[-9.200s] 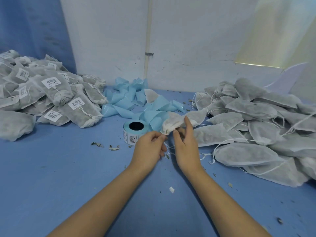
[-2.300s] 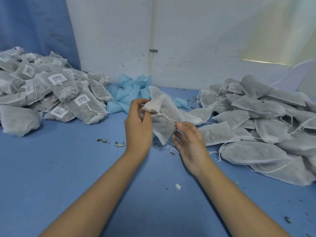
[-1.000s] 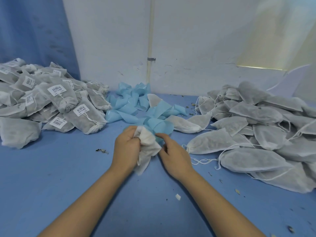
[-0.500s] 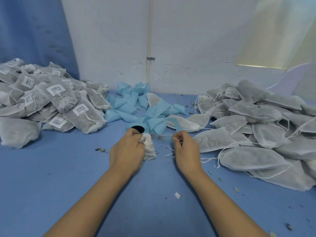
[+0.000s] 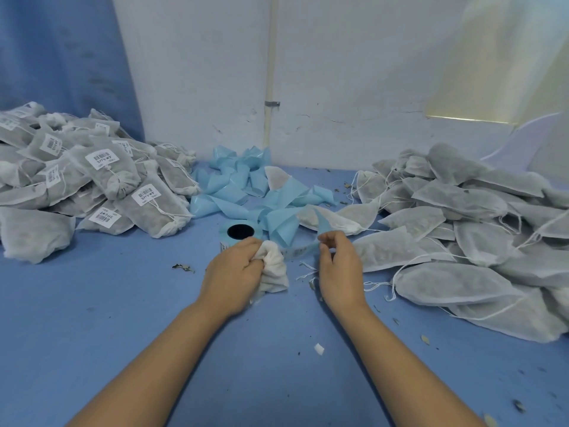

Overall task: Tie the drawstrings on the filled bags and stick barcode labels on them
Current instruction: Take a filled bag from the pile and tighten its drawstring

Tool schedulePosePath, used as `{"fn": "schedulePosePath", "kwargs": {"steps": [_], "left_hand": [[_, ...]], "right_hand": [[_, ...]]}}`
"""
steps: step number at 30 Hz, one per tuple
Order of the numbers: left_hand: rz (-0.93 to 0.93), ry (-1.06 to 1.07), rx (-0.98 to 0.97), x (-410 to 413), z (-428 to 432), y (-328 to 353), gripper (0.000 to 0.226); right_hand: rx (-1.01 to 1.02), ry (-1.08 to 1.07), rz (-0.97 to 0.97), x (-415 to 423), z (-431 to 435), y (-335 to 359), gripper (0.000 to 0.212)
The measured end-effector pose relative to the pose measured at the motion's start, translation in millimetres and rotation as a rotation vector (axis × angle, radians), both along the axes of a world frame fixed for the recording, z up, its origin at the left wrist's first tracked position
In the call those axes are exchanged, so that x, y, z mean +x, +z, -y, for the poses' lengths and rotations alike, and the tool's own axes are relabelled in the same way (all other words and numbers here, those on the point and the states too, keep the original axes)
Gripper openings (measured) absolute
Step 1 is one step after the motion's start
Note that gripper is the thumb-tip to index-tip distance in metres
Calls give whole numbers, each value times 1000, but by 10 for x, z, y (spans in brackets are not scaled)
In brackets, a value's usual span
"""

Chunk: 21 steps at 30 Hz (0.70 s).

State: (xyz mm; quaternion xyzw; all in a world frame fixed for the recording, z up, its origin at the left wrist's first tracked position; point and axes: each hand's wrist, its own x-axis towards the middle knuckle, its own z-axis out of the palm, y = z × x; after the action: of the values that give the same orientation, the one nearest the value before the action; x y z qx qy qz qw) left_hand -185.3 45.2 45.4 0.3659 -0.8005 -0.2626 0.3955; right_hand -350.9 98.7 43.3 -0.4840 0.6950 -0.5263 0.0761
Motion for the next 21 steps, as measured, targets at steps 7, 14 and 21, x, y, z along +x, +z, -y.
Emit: {"fn": "schedulePosePath", "kwargs": {"steps": [7,14,21], "left_hand": [[-277,-182,241,-3,-1,15,14],[-273,-199,271,-3,47,-36,17],[-281,-213,282,6,36,-31,25]], "right_hand": [[44,206,113,41,-19,-11,41],[63,327,131,60,-19,12,26],[22,340,262,29,-16,16,14]]}}
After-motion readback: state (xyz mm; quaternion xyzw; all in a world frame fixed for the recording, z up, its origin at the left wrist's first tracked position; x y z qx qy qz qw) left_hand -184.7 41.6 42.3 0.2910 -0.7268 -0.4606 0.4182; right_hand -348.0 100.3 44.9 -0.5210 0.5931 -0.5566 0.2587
